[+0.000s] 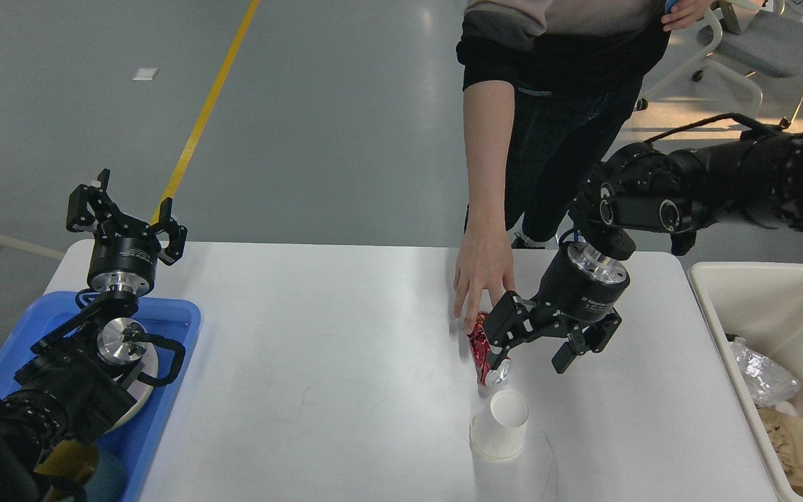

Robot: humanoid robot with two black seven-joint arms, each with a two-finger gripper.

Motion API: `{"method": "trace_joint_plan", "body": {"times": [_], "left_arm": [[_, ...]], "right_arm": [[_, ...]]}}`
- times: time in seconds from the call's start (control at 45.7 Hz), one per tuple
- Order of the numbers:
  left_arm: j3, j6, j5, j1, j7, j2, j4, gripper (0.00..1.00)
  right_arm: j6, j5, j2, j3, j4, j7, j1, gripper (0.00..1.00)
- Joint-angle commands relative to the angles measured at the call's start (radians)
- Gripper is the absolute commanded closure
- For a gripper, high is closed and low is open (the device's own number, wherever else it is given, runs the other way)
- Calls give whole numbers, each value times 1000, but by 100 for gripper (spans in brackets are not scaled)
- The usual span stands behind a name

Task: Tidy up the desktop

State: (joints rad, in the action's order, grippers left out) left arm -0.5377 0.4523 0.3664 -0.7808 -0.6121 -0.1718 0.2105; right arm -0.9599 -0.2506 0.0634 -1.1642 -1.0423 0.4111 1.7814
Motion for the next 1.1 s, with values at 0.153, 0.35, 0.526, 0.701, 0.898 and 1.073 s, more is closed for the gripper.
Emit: {"method": "trace_joint_plan", "body": {"times": [0.153,0.35,0.526,0.701,0.898,1.073], "left_arm": [[-1,-1,0,0,0,0,0,4],[-1,0,0,0,0,0,0,3],[1,0,0,0,0,0,1,4],[1,0,0,0,0,0,1,3],[1,-1,0,0,0,0,1,4],[-1,0,-1,0,0,0,1,4]], "right_arm": [[0,4,13,6,61,0,-73,0],[0,11,10,11,96,0,-85,0],[0,43,-23,12,223,0,-163,0],[0,94,-80,11,341,0,-261,0],[137,123,-155,20,458,0,-379,0],[337,122,-194,49,504,0,-445,0]]}}
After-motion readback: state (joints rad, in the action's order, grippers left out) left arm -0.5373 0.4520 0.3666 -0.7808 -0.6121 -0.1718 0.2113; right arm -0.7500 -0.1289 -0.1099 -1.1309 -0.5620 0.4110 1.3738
